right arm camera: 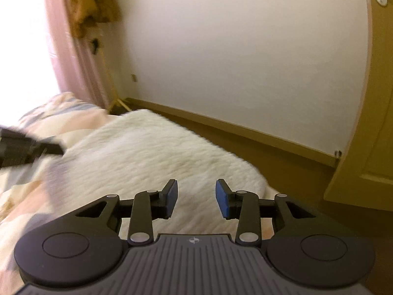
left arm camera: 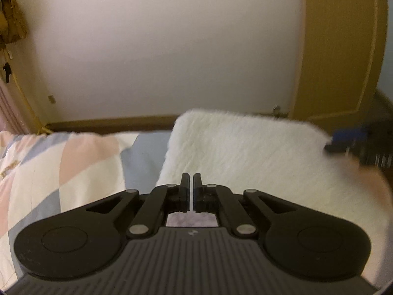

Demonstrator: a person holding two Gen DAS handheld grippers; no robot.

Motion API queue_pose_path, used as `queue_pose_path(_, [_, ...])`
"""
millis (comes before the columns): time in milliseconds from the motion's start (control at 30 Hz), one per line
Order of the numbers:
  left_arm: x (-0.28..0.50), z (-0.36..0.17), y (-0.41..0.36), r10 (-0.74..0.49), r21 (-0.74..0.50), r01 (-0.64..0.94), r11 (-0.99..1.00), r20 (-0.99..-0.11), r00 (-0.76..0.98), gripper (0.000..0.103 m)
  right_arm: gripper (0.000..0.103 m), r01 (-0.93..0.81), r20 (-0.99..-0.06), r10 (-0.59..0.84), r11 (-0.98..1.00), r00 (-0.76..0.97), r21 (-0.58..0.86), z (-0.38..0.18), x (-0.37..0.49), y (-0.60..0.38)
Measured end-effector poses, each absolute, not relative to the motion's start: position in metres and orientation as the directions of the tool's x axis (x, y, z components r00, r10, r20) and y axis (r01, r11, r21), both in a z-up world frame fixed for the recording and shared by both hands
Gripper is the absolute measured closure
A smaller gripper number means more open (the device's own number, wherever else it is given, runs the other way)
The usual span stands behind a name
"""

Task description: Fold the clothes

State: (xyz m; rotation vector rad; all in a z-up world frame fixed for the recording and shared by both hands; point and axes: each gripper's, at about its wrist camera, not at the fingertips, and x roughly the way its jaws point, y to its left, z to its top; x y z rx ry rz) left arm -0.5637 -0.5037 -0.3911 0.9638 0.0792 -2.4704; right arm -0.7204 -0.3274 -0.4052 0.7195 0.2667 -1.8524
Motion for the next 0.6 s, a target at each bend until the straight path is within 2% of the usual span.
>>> queue_pose_path(67, [-0.565, -0.387, -0.494, -0.393, 0.117, 0.427, -0.896, -0.655, -0.645, 0.101, 0.066, 0.915, -0.591, -0.776, -0.374, -0.220, 0.150, -0.403, -0.708, -0.319])
queue_pose_path(200, [-0.576, -0.429, -0.487, -0.381, 0.179, 0.383, -0.906, -0.741, -0.553, 0.101, 0.066, 0.927, -0.644, -0.739, -0.354, -0.197, 0.123, -0.419, -0.694, -0.318])
queue_pose_path(300, [-0.580, -0.434, -0.486, -0.385, 0.181, 0.389, -0.903, -0.740, -0.551, 0.102, 0.066, 0.939, -0.690, -0.693, -0.339, -0.208, 0.057, -0.434, -0.689, -0.322])
queue_pose_path(433, [-0.586, -0.430, -0.487, -0.382, 0.186, 0.381, -0.906, -0.745, -0.547, 0.103, 0.066, 0.928, -0.704, -0.680, -0.363, -0.206, 0.078, -0.432, -0.693, -0.323])
queue_pose_path(600, [-0.586, -0.421, -0.485, -0.397, 0.195, 0.393, -0.898, -0.744, -0.538, 0.103, 0.066, 0.920, -0.680, -0.698, -0.381, -0.222, 0.090, -0.421, -0.686, -0.318])
